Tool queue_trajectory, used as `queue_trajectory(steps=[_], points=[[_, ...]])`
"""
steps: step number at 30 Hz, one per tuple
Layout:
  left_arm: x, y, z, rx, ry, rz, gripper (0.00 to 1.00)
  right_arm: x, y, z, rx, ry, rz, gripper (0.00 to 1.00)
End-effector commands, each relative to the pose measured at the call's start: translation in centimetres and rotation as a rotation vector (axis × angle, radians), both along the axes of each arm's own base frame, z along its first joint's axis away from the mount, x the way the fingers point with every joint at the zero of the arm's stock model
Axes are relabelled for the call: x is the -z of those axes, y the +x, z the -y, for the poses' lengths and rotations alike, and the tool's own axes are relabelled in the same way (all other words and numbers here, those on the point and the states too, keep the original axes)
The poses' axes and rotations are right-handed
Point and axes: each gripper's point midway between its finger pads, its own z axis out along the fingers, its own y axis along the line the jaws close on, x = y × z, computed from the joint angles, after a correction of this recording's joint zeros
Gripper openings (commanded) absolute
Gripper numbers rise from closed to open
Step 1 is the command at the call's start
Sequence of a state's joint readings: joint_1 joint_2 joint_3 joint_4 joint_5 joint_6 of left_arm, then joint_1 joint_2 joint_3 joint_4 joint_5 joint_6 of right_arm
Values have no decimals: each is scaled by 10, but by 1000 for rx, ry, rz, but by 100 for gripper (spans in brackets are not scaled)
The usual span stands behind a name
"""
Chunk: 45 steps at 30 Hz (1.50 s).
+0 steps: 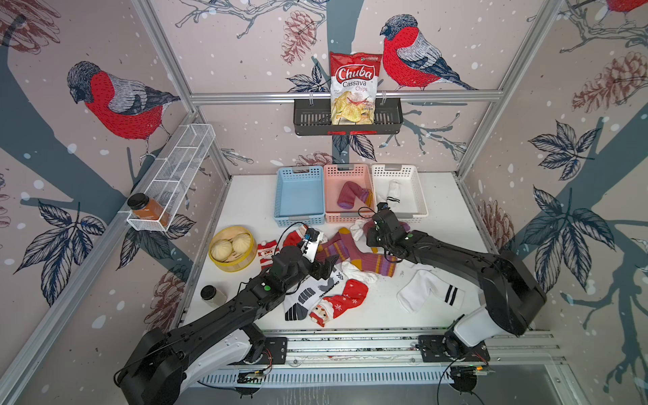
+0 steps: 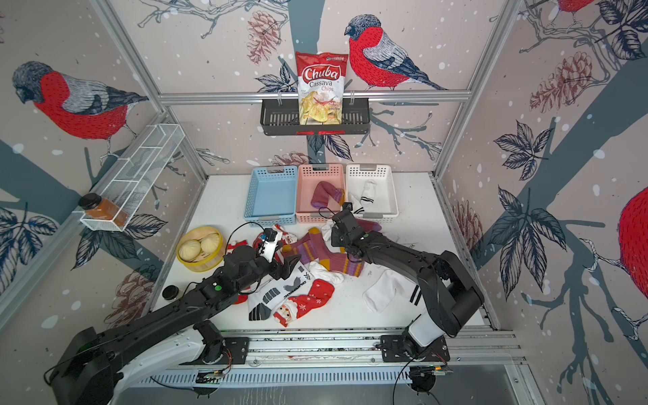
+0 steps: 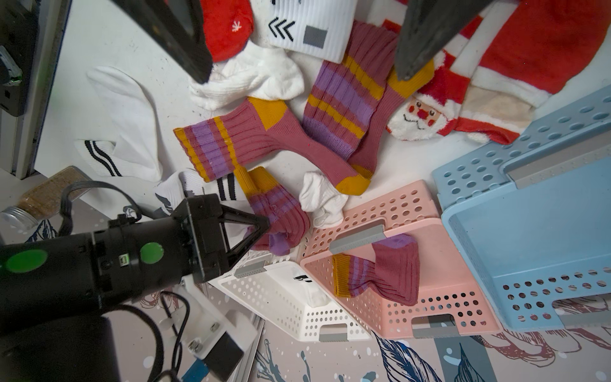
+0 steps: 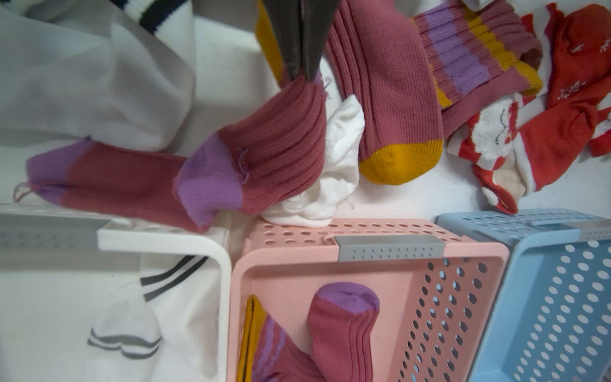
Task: Sort the socks into the basket by color
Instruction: Pick up the sock at the center of the board, then place the sock in the bin.
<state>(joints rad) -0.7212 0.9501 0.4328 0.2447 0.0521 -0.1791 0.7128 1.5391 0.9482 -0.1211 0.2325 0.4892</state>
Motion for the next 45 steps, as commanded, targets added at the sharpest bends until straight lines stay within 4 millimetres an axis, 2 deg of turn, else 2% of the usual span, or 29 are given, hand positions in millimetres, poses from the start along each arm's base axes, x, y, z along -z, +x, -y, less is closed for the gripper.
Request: queue_trajectory(steps=[1, 9, 20, 30, 37, 45], points=[[-5, 1, 1, -1, -21, 13, 88, -20, 3, 8, 14, -36, 47, 6], [-6, 1, 1, -2, -21, 16, 89, -78, 7, 8, 1, -8, 145, 6], [-5, 1, 2, 3, -18, 17, 89, -174, 7, 4, -44, 67, 331, 6], [-5, 2, 4, 11, -17, 17, 90, -218, 15, -10, -85, 101, 413, 6], [-5, -1, 7, 30, -37, 13, 91, -240, 33, -20, -95, 87, 452, 3], [-3, -2, 6, 30, -36, 12, 92, -253, 61, -32, -153, 160, 482, 3]])
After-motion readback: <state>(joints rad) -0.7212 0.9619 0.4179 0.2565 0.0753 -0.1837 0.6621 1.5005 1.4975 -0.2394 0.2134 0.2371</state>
